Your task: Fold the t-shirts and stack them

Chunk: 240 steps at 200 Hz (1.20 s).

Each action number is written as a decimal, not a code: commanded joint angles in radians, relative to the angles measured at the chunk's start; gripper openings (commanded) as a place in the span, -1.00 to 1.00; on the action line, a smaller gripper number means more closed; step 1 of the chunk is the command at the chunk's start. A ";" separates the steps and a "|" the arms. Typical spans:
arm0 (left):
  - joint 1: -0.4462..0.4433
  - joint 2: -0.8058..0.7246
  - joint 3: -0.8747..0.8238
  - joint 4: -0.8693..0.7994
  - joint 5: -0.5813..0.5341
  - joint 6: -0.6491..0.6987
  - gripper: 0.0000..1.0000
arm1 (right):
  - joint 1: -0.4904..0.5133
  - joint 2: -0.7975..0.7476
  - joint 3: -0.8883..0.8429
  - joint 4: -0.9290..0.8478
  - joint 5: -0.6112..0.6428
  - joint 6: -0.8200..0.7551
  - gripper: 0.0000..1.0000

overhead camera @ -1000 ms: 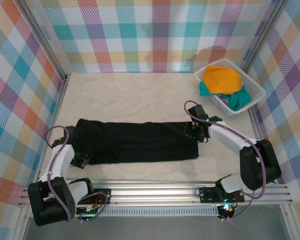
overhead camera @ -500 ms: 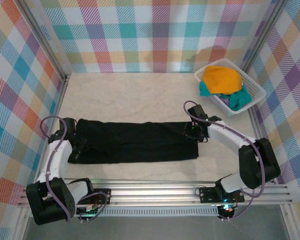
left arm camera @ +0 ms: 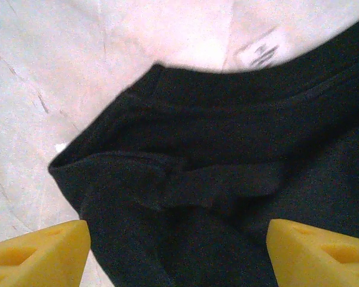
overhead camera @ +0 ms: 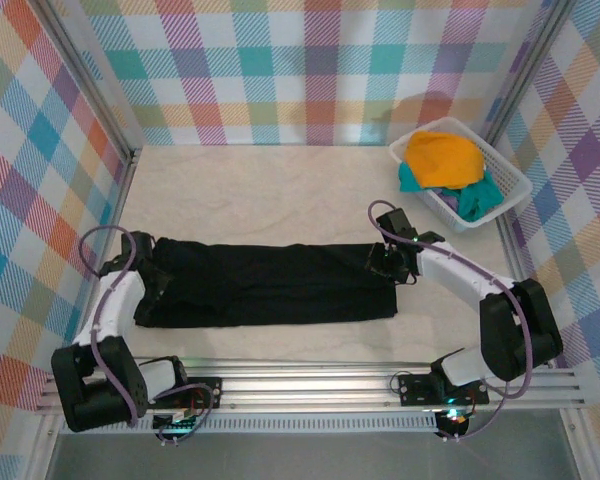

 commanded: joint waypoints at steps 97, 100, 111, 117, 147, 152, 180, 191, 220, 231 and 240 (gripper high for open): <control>0.044 0.576 0.440 0.249 0.197 0.142 0.21 | -0.084 0.076 0.044 0.039 -0.066 -0.019 -0.52; 0.044 0.583 0.440 0.257 0.208 0.147 0.22 | -0.086 0.078 0.045 0.040 -0.067 -0.020 -0.52; 0.041 0.604 0.433 0.288 0.234 0.153 0.22 | -0.091 0.085 0.050 0.041 -0.072 -0.024 -0.52; 0.040 0.608 0.431 0.297 0.238 0.156 0.22 | -0.095 0.090 0.052 0.042 -0.076 -0.025 -0.52; 0.040 0.602 0.389 0.355 0.253 0.160 0.00 | -0.101 0.114 0.066 0.045 -0.085 -0.035 -0.52; 0.039 0.603 0.384 0.365 0.261 0.160 -0.16 | -0.100 0.117 0.068 0.043 -0.084 -0.035 -0.52; 0.039 0.590 0.370 0.352 0.253 0.155 -0.91 | -0.106 0.117 0.066 0.041 -0.079 -0.040 -0.52; 0.039 0.563 0.345 0.363 0.246 0.152 -0.93 | -0.111 0.117 0.066 0.042 -0.077 -0.041 -0.52; 0.046 0.503 0.315 0.311 0.168 0.145 -1.00 | -0.130 0.128 0.082 0.041 -0.070 -0.040 -0.52; 0.049 0.485 0.293 0.304 0.150 0.132 -1.00 | -0.132 0.142 0.097 0.040 -0.065 -0.044 -0.52; 0.049 0.477 0.281 0.296 0.136 0.123 -1.00 | -0.131 0.157 0.112 0.038 -0.061 -0.046 -0.52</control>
